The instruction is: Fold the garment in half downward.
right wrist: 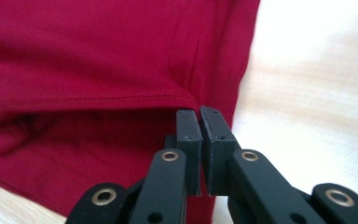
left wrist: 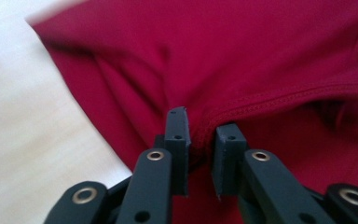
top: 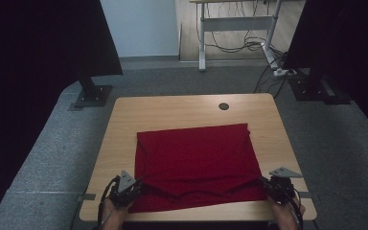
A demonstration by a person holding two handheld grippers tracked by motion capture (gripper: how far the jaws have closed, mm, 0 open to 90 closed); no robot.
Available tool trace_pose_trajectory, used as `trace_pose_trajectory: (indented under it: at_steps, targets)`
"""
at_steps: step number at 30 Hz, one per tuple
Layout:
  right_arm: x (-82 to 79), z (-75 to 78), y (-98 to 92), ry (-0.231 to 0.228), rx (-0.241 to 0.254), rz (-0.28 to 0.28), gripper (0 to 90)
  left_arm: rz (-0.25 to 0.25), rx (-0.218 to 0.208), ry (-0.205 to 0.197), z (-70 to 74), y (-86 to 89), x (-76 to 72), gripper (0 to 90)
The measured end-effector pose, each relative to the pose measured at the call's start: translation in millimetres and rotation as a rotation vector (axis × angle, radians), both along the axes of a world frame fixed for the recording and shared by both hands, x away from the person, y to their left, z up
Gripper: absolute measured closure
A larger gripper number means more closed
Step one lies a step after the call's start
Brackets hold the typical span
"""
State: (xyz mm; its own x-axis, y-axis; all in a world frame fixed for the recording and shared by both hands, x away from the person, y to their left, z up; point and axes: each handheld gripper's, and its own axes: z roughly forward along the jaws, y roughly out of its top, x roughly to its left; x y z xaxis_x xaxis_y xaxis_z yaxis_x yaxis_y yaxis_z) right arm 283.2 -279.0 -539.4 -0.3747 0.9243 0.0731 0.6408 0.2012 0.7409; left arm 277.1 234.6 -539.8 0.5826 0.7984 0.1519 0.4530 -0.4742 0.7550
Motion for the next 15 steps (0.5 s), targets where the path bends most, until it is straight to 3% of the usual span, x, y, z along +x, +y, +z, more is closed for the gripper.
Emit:
trace_pose_trajectory:
  at_steps: [1,2,3,4,8,9,10,11,12,13,14,15]
  targets:
    - [1.5,-8.0,-0.6,0.028,0.001,0.006,86.3,0.0,0.0,0.0,0.0,0.0,0.0,75.4]
    - [1.5,-8.0,-0.6,0.028,0.001,0.006,86.2,0.003,0.022,0.023,-8.5,0.8,1.2,75.4]
    - [1.5,-8.0,-0.6,0.028,0.001,0.006,86.2,0.003,0.022,0.023,-8.5,0.8,1.2,69.1]
    - [3.1,-12.8,-2.5,0.032,0.01,0.015,86.0,0.004,-0.048,0.061,-8.0,7.2,3.4,63.0]
    - [2.7,-13.2,-2.9,0.03,0.015,0.018,85.8,0.005,-0.07,0.073,-7.2,9.9,3.6,55.8]
    - [2.7,-13.2,-2.9,0.03,0.015,0.018,85.1,0.002,-0.069,0.089,-0.9,15.5,1.1,55.8]
    - [2.7,-13.2,-2.9,0.03,0.015,0.018,85.1,0.002,-0.069,0.089,-0.9,15.5,1.1,44.6]
    - [2.3,-12.6,-5.5,0.036,0.039,0.025,77.7,-0.017,-0.082,0.089,9.5,21.1,-1.6,44.6]
    - [2.3,-12.6,-5.5,0.036,0.039,0.025,77.7,-0.017,-0.082,0.089,9.5,21.1,-1.6,38.5]
    - [0.0,-8.3,-7.1,0.023,0.043,0.025,72.4,-0.036,-0.121,0.071,23.5,27.7,-2.7,38.5]
    - [0.0,-8.3,-7.1,0.023,0.043,0.025,72.4,-0.036,-0.121,0.071,23.5,27.7,-2.7,32.5]
    - [-2.7,0.9,-8.5,-0.002,0.057,0.029,63.7,-0.045,-0.151,0.057,33.3,30.8,0.4,32.5]
